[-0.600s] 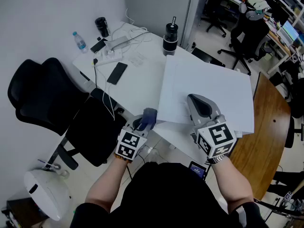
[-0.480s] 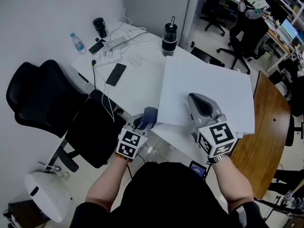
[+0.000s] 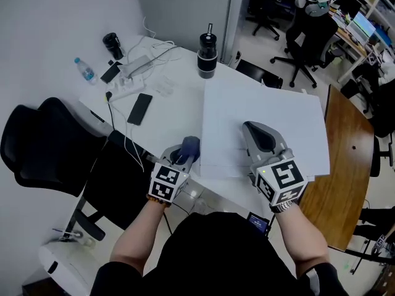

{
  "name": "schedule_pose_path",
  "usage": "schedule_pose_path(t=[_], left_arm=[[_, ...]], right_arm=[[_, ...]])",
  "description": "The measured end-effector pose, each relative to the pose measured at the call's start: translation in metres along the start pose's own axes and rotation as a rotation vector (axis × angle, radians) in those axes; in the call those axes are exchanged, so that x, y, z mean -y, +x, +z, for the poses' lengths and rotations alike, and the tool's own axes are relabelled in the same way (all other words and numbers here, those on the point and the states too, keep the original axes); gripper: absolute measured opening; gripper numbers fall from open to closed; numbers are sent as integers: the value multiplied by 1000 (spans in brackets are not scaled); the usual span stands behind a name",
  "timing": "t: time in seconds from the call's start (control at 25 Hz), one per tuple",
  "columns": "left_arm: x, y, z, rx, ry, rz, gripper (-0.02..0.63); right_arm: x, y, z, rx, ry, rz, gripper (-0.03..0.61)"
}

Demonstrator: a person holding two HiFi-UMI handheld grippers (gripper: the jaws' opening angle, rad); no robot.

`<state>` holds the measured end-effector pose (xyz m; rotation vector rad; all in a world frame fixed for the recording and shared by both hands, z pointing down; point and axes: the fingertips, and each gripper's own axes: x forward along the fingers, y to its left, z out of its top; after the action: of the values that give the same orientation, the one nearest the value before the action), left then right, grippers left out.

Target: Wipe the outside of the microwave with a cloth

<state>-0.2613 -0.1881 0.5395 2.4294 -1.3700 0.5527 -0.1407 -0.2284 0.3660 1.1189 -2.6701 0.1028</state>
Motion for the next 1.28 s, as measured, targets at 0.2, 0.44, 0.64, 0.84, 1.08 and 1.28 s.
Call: schedule_pose_path(t=[0.2, 0.44, 0.64, 0.84, 1.08, 1.28], left_arm=[[-14, 19, 7, -4, 5, -14, 55], [-32, 40, 15, -8, -3, -25, 55], [-46, 58, 22, -12, -3, -30, 55], [-61, 76, 27, -19, -17, -30, 55], [-74, 93, 32, -34, -34, -33, 55], [-83, 103, 36, -36, -33, -37, 55]], right_arm=[[11, 6, -4, -11, 11, -29, 2], [23, 12, -7, -22, 22, -60, 2], [36, 14, -9, -29, 29, -87, 2], [42, 17, -13, -43, 33, -104, 2], [52, 16, -16, -51, 40, -132, 2], [55, 16, -19, -61, 42, -145, 2]])
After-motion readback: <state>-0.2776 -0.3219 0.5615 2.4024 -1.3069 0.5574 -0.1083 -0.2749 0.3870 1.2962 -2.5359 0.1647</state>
